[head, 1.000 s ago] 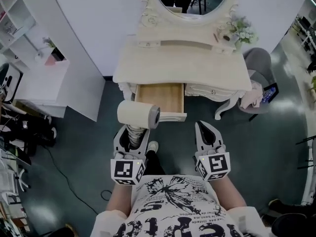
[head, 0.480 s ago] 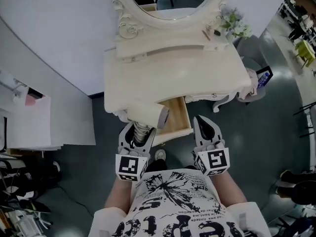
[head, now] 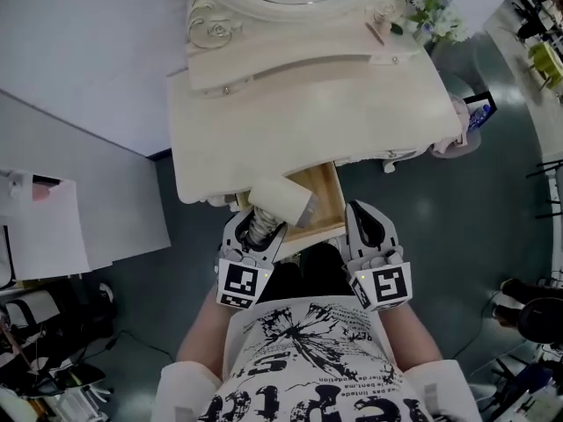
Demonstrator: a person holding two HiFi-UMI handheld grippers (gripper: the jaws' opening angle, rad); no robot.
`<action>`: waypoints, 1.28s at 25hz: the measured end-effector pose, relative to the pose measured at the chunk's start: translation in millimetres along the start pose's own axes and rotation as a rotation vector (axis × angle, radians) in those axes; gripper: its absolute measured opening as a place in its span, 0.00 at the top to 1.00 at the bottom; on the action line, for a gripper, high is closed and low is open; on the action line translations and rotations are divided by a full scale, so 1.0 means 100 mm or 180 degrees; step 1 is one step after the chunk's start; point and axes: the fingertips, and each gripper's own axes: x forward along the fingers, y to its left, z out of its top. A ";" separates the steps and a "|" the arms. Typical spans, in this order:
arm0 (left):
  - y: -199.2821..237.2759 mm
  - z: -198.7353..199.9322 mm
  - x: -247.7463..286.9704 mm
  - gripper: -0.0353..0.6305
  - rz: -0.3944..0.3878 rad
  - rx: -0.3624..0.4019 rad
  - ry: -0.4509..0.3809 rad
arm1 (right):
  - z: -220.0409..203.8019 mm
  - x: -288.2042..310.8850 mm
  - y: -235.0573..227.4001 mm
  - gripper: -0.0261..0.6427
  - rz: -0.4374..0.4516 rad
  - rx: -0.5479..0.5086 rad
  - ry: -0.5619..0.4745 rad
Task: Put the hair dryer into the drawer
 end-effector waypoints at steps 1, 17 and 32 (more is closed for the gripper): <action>-0.01 -0.07 0.07 0.55 -0.0037 0.0065 0.0096 | -0.02 0.03 -0.01 0.94 0.0037 -0.0003 0.0025; -0.34 -1.37 1.39 0.55 -0.1029 0.0958 0.1221 | -0.77 0.37 -0.57 0.94 0.0003 0.0073 0.0468; -0.49 -2.11 2.00 0.55 -0.1585 0.1332 0.1799 | -1.13 0.23 -0.83 0.94 -0.0167 0.0169 0.0556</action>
